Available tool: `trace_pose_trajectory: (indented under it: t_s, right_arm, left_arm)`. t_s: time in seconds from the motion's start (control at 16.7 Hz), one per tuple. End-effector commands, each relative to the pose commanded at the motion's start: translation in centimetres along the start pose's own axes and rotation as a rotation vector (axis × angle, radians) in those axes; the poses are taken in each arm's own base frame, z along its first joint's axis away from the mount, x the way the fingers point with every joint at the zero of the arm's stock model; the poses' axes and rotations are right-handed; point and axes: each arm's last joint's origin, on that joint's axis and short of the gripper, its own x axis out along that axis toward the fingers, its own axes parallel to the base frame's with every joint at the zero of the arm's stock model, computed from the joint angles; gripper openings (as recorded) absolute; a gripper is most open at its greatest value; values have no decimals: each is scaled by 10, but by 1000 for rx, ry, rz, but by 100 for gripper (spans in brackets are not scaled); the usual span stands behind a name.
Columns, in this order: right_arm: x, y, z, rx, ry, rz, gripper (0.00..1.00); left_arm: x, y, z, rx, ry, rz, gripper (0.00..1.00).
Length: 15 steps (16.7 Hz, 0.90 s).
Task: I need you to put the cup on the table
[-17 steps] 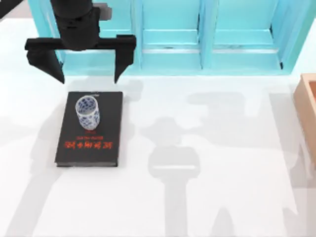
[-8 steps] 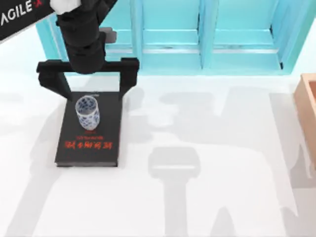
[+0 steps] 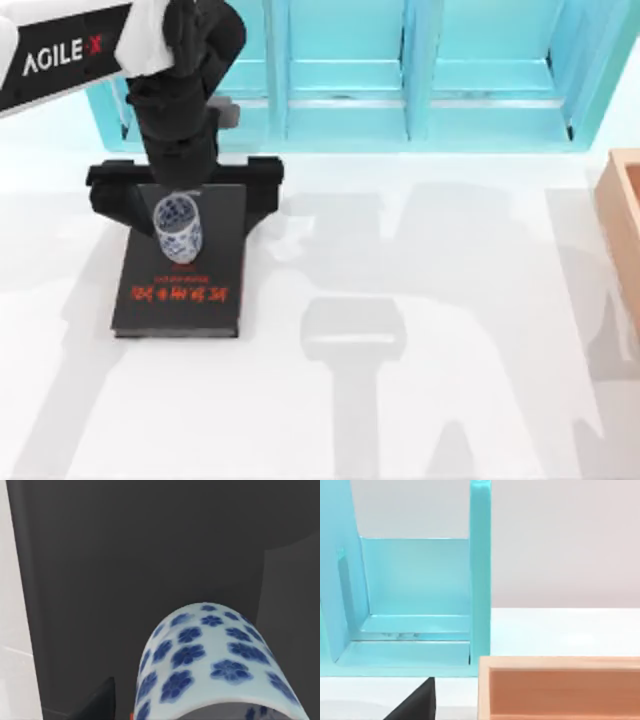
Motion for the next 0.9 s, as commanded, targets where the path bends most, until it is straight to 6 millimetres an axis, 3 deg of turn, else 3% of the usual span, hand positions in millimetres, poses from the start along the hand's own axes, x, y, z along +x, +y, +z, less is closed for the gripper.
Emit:
trace_pose_trajectory:
  t_s: [0.06, 0.84, 0.9]
  right_arm:
    - [0, 0, 0, 0, 0, 0, 100]
    - [0, 0, 0, 0, 0, 0, 100]
    - [0, 0, 0, 0, 0, 0, 100]
  left_arm:
    - [0, 0, 0, 0, 0, 0, 100]
    - [0, 0, 0, 0, 0, 0, 2]
    - [0, 0, 0, 0, 0, 0, 0]
